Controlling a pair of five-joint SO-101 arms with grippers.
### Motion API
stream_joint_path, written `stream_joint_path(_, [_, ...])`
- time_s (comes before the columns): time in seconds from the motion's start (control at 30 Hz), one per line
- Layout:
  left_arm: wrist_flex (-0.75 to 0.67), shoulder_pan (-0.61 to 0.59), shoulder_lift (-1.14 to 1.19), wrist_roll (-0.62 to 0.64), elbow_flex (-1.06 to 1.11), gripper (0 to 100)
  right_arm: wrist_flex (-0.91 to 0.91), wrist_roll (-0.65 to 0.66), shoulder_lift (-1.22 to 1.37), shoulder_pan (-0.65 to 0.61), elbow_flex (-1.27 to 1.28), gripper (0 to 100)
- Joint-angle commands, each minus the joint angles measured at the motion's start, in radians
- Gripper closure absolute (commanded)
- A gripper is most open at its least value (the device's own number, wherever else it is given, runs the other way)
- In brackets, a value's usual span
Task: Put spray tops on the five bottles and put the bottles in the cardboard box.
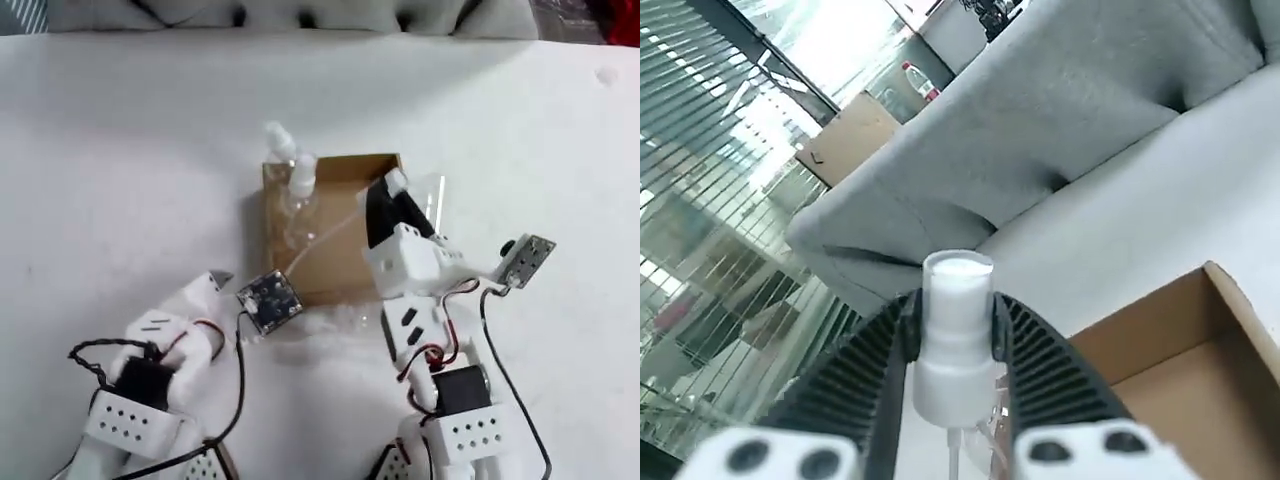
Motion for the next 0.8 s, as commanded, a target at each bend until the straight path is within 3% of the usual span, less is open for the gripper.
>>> stream_joint_path(0.0, [-0.031, -0.001, -0.024, -0.009, -0.006, 98, -0.030, -0.015, 0.004, -0.001, -0.060, 98.2])
stream_joint_path(0.23, [-0.106, -0.007, -0.025, -0.011, 0.041, 98, -0.028, -0.069, 0.015, -0.024, -0.054, 98.2])
stream_joint_path(0.77, [-0.112, -0.035, -0.025, -0.011, 0.041, 98, -0.016, -0.069, 0.016, -0.068, -0.008, 98.2])
